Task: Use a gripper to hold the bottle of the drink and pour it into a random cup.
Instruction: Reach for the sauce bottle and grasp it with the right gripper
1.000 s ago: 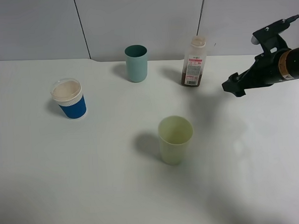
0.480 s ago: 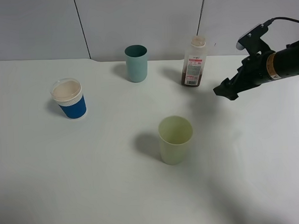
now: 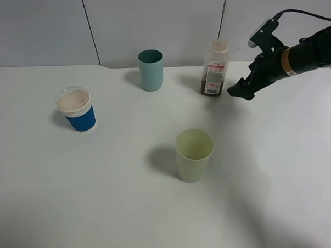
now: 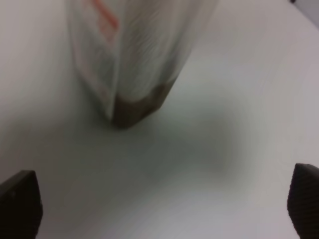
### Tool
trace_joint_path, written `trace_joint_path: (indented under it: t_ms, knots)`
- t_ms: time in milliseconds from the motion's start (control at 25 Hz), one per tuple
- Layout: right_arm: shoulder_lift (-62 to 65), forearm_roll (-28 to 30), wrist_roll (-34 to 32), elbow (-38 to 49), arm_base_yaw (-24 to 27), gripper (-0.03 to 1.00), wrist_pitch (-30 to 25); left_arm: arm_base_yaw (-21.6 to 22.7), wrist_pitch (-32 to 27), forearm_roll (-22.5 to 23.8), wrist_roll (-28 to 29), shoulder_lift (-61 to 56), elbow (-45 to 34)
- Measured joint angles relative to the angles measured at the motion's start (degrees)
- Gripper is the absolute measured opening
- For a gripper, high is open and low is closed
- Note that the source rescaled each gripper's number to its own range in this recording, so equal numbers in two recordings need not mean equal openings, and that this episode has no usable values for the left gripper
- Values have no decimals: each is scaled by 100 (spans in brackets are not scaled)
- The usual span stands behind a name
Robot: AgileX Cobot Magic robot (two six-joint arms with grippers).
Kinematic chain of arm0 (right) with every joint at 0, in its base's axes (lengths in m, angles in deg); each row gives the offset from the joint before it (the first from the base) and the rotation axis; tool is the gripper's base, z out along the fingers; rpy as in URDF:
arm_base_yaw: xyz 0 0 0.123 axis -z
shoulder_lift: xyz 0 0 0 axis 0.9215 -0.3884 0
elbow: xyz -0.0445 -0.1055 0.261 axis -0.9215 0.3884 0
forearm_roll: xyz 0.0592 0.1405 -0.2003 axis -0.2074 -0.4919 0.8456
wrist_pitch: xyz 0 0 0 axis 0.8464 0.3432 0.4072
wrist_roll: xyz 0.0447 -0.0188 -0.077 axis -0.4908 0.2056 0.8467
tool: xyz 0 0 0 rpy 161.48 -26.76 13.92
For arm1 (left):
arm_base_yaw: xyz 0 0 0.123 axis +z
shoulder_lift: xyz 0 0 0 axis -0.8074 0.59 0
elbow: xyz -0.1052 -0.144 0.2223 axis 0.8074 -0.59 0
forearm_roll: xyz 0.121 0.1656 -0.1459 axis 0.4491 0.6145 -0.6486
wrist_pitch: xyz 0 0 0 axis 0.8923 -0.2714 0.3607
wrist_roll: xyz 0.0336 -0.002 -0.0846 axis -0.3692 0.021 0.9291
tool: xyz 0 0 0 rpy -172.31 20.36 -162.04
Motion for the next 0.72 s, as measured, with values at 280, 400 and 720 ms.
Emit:
trace_joint_path:
  t_ms: [280, 400, 720]
  knots:
    - [-498, 6, -5, -567, 6, 100, 681, 0, 0, 0, 0, 0, 0]
    - [-698, -8, 60, -724, 25, 100, 931, 0, 0, 0, 0, 0, 0]
    - [-1181, -423, 786, -997, 198, 100, 1627, 0, 0, 0, 0, 0, 0]
